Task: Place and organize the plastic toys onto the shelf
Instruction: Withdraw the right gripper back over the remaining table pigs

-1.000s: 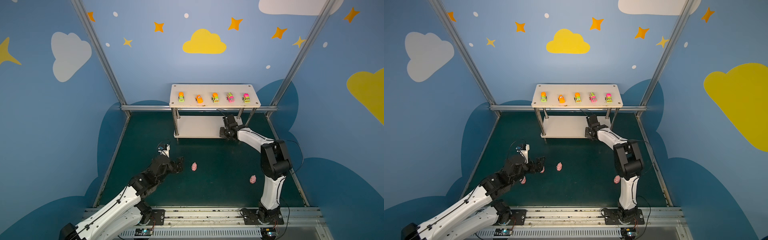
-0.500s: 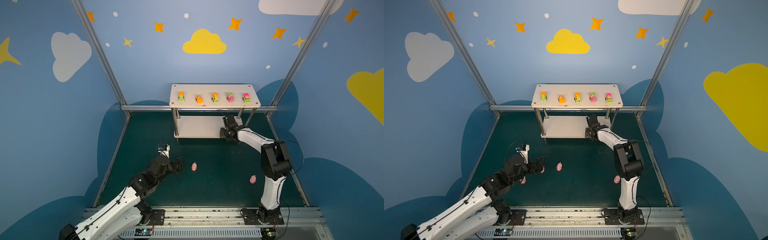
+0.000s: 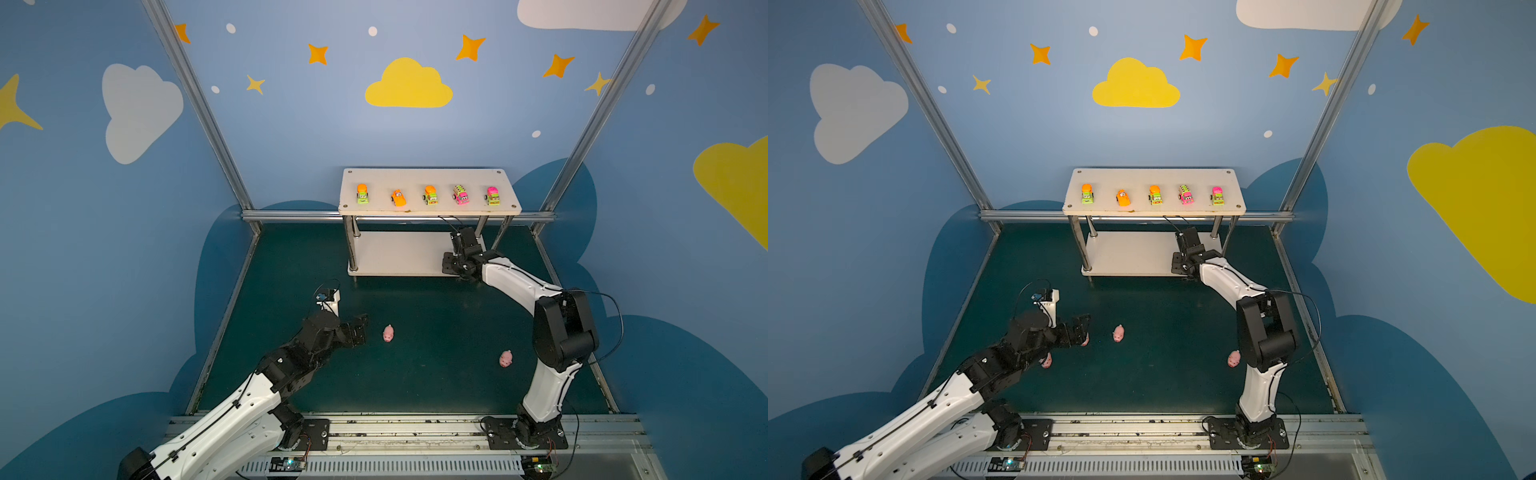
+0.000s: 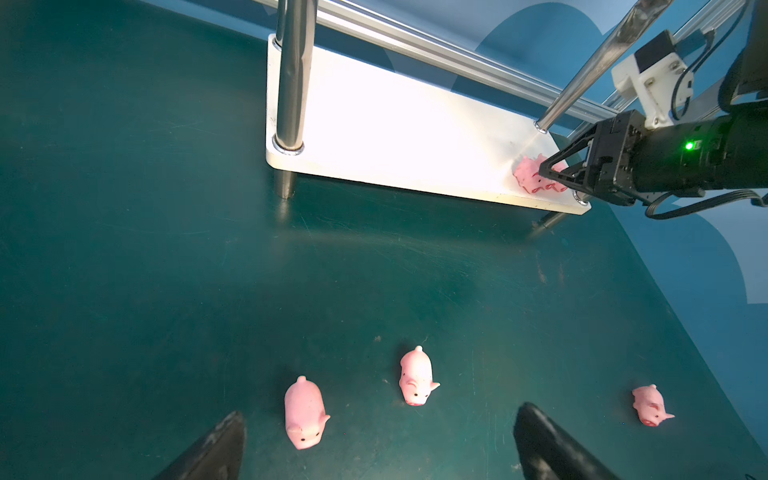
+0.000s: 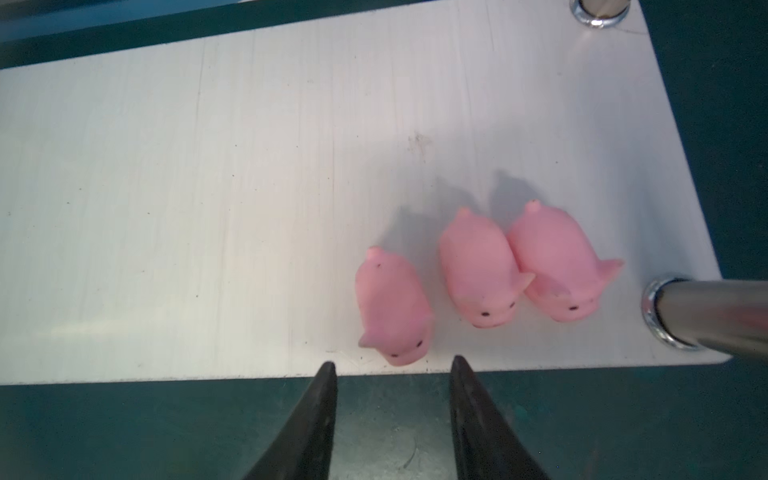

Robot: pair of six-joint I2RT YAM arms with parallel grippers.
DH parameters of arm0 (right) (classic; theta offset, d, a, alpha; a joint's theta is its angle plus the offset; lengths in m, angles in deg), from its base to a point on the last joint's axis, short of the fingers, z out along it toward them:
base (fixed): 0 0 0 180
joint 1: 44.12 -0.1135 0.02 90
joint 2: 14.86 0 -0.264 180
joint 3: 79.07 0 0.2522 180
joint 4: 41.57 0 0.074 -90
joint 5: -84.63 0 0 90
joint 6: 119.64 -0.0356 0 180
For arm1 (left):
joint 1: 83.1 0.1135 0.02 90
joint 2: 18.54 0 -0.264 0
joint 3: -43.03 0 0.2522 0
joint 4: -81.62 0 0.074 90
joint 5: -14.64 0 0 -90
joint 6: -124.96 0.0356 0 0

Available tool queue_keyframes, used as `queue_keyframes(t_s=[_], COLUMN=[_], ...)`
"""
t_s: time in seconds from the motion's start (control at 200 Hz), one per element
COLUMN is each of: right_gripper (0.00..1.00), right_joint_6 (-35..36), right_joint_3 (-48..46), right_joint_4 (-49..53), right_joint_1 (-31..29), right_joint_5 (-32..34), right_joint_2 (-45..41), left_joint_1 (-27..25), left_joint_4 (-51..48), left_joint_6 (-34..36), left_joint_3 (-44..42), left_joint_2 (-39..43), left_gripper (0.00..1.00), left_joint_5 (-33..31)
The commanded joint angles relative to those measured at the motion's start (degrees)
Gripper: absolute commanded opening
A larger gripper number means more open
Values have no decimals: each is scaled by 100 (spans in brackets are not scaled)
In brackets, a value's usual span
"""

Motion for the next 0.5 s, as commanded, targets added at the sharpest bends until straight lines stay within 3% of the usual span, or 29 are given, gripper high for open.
queue_keyframes(t_s=[0.0, 0.491], right_gripper=[41, 35], right_joint_6=[-75, -103], right_joint_3=[2, 92], right_joint_4=[12, -42], right_joint_1=[-23, -35], right_joint_5=[-37, -69], right_joint_2=[19, 345], left_joint_1=[20, 16], left_joint_4=[26, 76], left_joint_6=[-26, 26], left_joint_3=[-17, -24], left_joint_2=[64, -99], left_gripper=[100, 100], left_joint_5=[0, -34])
